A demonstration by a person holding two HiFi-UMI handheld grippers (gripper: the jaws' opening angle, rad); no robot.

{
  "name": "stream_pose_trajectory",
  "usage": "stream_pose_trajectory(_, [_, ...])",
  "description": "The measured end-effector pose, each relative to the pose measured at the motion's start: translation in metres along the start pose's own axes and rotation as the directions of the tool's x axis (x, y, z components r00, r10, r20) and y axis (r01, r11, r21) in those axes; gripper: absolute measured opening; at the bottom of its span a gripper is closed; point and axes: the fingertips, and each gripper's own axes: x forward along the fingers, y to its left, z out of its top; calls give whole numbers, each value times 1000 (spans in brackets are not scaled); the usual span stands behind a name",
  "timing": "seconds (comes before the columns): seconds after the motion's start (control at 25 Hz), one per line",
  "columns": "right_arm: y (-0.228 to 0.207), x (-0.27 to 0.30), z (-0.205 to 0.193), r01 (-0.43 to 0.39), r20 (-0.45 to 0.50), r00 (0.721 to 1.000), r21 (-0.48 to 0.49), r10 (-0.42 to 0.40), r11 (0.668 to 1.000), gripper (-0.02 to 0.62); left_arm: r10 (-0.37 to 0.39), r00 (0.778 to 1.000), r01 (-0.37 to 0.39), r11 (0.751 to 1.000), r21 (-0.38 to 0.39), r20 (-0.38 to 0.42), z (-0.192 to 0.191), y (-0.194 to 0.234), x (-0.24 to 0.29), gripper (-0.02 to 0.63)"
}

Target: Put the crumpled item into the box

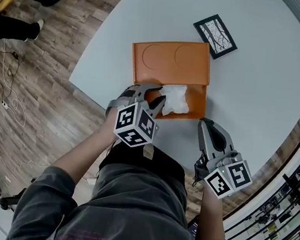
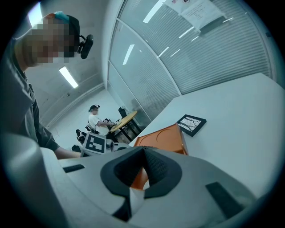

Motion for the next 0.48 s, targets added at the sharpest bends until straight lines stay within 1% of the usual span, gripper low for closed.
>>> stream_pose_trajectory(0.28, [14,2,10,-11,9,1000,-34,11,999,5,39,997,-37,999,-27,66,16,9,-28,124])
stream_pose_trajectory(0.48, [28,5,22,-22,23,999,-64,24,998,5,71,990,-65,997,-46,126,34,18,-56,125])
